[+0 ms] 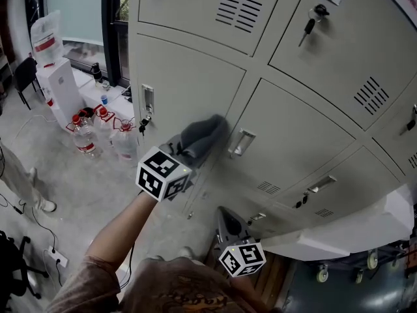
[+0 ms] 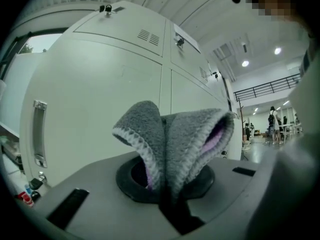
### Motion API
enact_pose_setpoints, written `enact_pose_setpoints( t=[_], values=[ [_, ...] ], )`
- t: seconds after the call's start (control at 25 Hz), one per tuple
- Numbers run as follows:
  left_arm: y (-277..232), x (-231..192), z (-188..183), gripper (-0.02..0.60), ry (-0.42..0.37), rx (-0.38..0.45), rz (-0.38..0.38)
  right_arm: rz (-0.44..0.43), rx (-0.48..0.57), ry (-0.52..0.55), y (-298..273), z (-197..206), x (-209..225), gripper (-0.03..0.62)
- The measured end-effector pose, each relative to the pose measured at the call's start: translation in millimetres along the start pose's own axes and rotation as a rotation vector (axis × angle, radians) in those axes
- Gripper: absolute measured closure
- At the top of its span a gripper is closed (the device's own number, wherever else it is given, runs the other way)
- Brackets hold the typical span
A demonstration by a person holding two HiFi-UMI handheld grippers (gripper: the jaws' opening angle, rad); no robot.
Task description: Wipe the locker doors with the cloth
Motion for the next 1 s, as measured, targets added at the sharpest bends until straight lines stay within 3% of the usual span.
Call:
enact_pose_setpoints(
  t=[0.68, 1.0],
  values=[
    [105, -121, -12, 0.541, 0.073, 0.103, -0.388, -0.11, -0.003, 0.004, -38, -1, -18, 0.595],
    [130, -161, -10, 0.541, 0.103, 0.118, -0.5, -0.12, -0.006, 0.008, -46, -1, -17, 0.595]
  ],
)
Point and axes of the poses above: the fingertips, and each gripper's own axes: y backward along the fingers, x to its right, z out of its underside, the point moved 6 cm from there along y, backward along the fingers, and after that the axes turned 12 degrees about y, right-handed, at the moved point
